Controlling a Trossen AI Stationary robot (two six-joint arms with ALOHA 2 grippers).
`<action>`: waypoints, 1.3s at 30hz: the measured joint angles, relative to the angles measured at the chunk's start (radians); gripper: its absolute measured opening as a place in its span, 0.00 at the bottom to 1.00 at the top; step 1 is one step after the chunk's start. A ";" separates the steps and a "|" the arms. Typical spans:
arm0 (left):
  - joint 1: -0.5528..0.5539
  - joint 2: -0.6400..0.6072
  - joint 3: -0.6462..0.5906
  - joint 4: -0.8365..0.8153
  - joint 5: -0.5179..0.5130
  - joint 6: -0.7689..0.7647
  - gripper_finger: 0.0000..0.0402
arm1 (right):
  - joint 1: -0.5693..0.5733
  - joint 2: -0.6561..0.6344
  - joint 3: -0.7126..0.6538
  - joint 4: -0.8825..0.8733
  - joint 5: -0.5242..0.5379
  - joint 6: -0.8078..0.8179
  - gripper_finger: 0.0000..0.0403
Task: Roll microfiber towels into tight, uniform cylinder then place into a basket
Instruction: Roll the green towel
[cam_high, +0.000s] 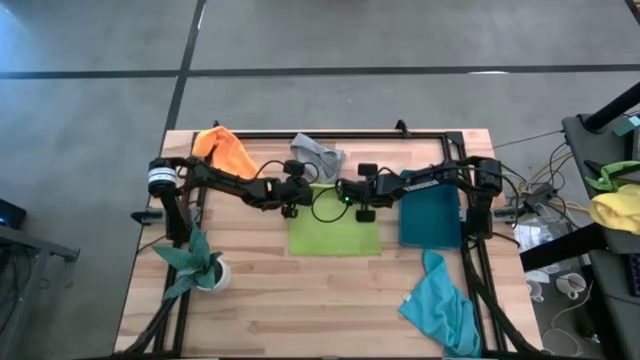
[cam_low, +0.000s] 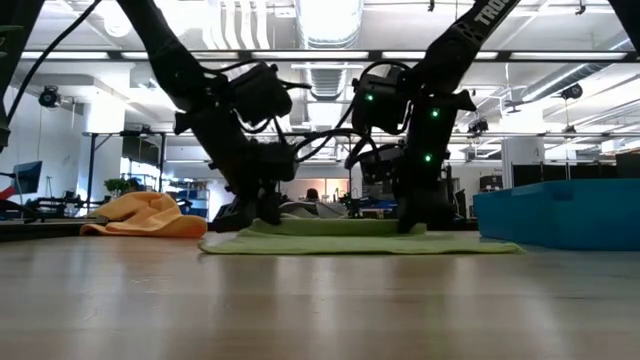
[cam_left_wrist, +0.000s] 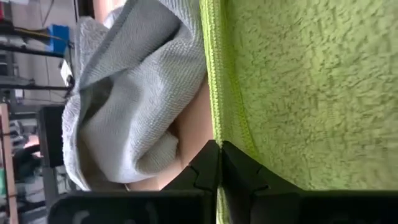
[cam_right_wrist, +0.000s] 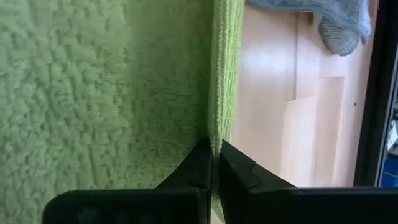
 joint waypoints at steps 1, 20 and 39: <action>-0.002 0.000 0.000 0.001 0.008 0.000 0.00 | 0.002 0.000 0.000 -0.002 -0.011 0.000 0.02; -0.002 0.026 -0.017 0.000 0.083 0.001 0.05 | 0.005 -0.004 -0.006 -0.009 -0.064 0.038 0.19; -0.002 -0.042 -0.015 -0.057 0.195 0.023 0.22 | 0.004 -0.007 0.022 -0.088 -0.101 -0.001 0.20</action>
